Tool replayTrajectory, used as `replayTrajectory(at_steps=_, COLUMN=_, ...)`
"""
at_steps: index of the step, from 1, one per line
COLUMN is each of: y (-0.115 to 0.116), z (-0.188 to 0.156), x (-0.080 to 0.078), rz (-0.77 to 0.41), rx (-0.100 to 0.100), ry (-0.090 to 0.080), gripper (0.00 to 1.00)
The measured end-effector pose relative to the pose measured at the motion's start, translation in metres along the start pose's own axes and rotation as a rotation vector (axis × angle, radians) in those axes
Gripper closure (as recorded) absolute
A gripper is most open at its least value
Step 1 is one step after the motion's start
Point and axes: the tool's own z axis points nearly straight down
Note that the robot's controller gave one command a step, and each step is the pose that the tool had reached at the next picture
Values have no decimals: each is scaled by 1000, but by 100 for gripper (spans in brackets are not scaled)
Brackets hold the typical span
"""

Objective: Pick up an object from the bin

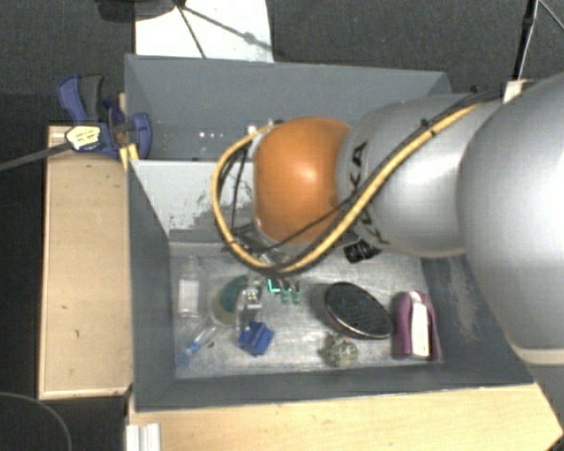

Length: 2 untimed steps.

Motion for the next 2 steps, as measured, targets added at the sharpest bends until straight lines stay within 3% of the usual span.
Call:
replayTrajectory(at_steps=1, y=-45, z=53, x=-14, rz=217, rx=-16, ry=-18, gripper=0)
replayTrajectory(at_steps=2, y=-52, z=62, x=-11, rz=221, rx=-4, ry=-13, gripper=100)
